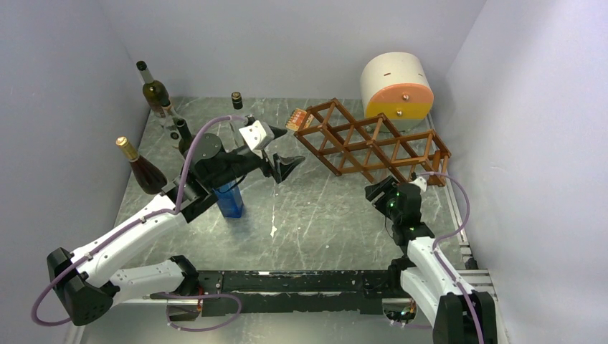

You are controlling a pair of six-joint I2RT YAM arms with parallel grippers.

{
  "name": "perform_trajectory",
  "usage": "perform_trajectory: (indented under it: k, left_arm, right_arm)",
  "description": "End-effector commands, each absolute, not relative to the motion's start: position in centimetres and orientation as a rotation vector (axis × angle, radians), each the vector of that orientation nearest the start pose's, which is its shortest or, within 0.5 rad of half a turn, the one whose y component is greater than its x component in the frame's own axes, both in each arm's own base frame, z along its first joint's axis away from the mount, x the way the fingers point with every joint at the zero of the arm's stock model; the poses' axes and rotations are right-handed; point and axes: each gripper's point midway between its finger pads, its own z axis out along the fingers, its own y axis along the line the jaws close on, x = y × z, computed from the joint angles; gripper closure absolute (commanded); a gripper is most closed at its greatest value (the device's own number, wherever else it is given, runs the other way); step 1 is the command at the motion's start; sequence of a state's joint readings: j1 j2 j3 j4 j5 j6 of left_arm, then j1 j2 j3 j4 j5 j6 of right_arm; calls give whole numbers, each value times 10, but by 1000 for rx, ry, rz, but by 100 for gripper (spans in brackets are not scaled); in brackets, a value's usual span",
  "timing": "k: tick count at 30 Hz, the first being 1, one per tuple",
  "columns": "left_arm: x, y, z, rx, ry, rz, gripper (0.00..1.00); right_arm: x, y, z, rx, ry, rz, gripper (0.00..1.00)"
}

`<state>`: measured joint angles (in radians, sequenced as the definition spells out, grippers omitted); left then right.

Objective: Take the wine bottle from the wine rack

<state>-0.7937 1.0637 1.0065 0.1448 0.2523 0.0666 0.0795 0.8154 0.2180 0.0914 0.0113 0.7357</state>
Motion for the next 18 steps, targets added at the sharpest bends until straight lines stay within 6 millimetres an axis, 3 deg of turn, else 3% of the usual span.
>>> perform_trajectory:
  k: [1, 9, 18]
  left_arm:
    - [240, -301, 388, 807, 1246, -753, 14]
    - [241, -302, 384, 809, 1253, -749, 14]
    - [241, -301, 384, 810, 1250, -746, 14]
  right_arm:
    - [284, 43, 75, 663, 1942, 467, 35]
    - [286, 33, 68, 716, 1915, 420, 54]
    - [280, 40, 64, 725, 1950, 458, 89]
